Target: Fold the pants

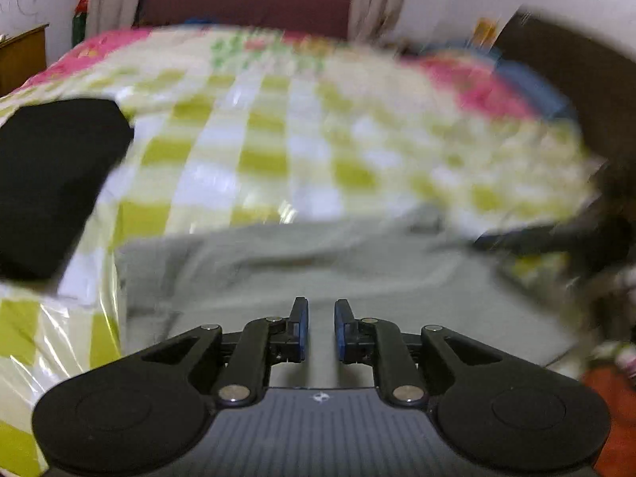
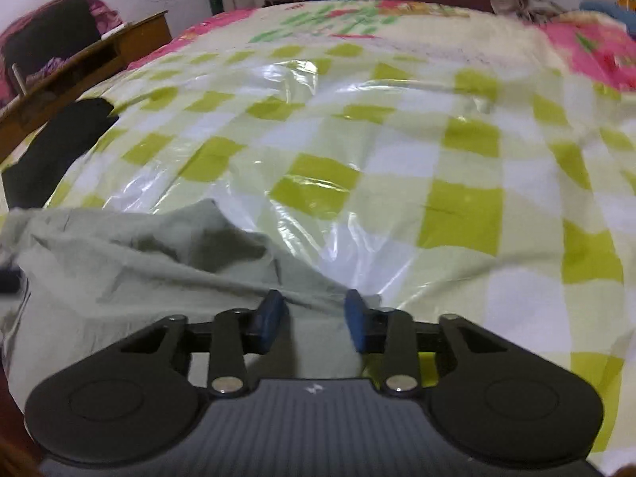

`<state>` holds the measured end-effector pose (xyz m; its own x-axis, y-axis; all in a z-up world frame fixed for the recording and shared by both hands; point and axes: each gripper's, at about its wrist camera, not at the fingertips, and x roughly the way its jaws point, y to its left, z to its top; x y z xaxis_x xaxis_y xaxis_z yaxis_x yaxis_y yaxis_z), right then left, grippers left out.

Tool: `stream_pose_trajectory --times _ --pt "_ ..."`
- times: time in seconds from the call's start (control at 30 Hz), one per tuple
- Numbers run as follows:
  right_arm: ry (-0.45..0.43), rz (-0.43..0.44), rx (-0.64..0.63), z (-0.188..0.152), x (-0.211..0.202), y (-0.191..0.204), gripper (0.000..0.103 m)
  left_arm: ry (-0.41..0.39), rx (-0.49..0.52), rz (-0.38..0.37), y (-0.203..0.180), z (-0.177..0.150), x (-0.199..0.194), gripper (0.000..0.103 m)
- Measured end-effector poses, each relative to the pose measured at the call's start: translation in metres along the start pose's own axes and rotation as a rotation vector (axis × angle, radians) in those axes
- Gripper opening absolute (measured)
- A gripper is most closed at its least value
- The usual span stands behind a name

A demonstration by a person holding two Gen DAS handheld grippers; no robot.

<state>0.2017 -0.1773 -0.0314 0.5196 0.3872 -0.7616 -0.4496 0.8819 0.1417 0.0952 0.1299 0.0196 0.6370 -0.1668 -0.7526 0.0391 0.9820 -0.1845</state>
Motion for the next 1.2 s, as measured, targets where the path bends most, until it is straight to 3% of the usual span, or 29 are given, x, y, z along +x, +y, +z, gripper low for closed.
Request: stream_pose_trajectory --times 0.1,0.23,0.33,0.43,0.5,0.6,0.67,0.77,0.9,0.97,1.03,1.2 --pt "-0.016 -0.091 -0.085 -0.007 -0.022 0.001 0.042 0.068 -0.051 0.018 0.014 -0.003 0.012 0.03" --pt "-0.015 0.033 0.095 -0.023 -0.049 -0.027 0.046 0.032 -0.008 0.079 0.009 0.002 -0.003 0.031" --pt "0.002 0.152 0.282 -0.042 -0.047 -0.047 0.049 -0.028 0.01 0.03 -0.003 0.01 -0.005 0.036" --pt "0.006 0.284 0.434 -0.057 -0.044 -0.057 0.049 -0.014 0.029 0.02 -0.012 0.01 0.01 0.037" --pt "0.005 0.368 0.478 -0.064 -0.044 -0.06 0.049 -0.008 0.046 0.013 -0.018 0.007 0.012 0.037" --pt "0.045 0.411 0.483 -0.07 -0.031 -0.067 0.048 0.012 0.072 0.019 -0.022 0.001 0.016 0.037" --pt "0.054 0.462 0.569 -0.069 -0.024 -0.076 0.048 0.029 0.066 0.024 -0.021 -0.002 0.018 0.037" --pt "0.025 0.565 0.577 -0.066 -0.031 -0.071 0.022 0.027 0.061 0.029 -0.023 -0.002 0.015 0.037" --pt "0.069 0.588 0.613 -0.071 -0.008 -0.063 0.025 0.042 0.086 0.039 -0.03 -0.003 0.021 0.038" --pt "0.101 0.631 0.674 -0.075 0.011 -0.06 0.02 0.041 0.101 0.054 -0.035 -0.003 0.025 0.038" --pt "0.092 0.606 0.651 -0.07 0.009 -0.059 0.009 0.045 0.112 0.077 -0.04 -0.001 0.027 0.038" --pt "-0.035 0.503 0.701 -0.081 -0.025 -0.111 0.004 0.068 0.144 0.093 -0.058 0.005 0.031 0.038"
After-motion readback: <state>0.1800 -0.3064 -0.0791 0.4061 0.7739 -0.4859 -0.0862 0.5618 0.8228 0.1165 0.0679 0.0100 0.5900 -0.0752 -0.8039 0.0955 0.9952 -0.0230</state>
